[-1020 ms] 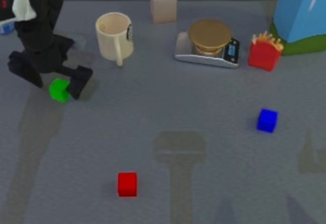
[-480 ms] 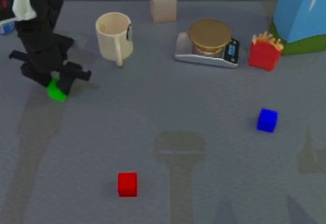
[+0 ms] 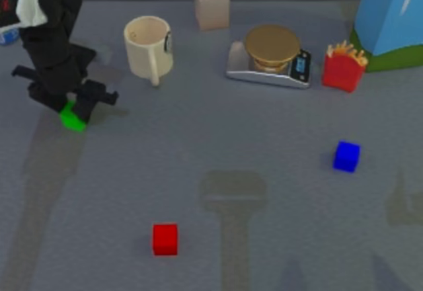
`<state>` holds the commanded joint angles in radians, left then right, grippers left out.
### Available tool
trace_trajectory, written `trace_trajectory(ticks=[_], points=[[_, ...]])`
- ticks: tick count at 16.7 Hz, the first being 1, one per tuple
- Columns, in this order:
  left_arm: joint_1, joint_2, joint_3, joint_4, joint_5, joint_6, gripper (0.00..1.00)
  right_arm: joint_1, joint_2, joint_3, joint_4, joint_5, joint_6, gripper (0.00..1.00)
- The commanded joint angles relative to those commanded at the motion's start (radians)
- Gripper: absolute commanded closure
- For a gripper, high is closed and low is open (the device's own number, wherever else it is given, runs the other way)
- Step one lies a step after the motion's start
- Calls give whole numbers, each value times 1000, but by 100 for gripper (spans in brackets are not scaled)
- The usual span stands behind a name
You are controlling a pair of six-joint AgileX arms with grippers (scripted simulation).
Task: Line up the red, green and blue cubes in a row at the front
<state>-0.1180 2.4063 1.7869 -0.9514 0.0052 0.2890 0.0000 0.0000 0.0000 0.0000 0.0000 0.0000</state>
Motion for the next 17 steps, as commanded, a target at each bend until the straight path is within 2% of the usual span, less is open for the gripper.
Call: trace_trajectory(ticks=[4,10,17], points=[[-2,-49,45,-54,11,-2,100,0,0,0,0,0,0,0],[15,-101,174,-240,10,-7,100,0,0,0,0,0,0,0],[-16,-108,171,-245,8,-39,100,0,0,0,0,0,0,0]])
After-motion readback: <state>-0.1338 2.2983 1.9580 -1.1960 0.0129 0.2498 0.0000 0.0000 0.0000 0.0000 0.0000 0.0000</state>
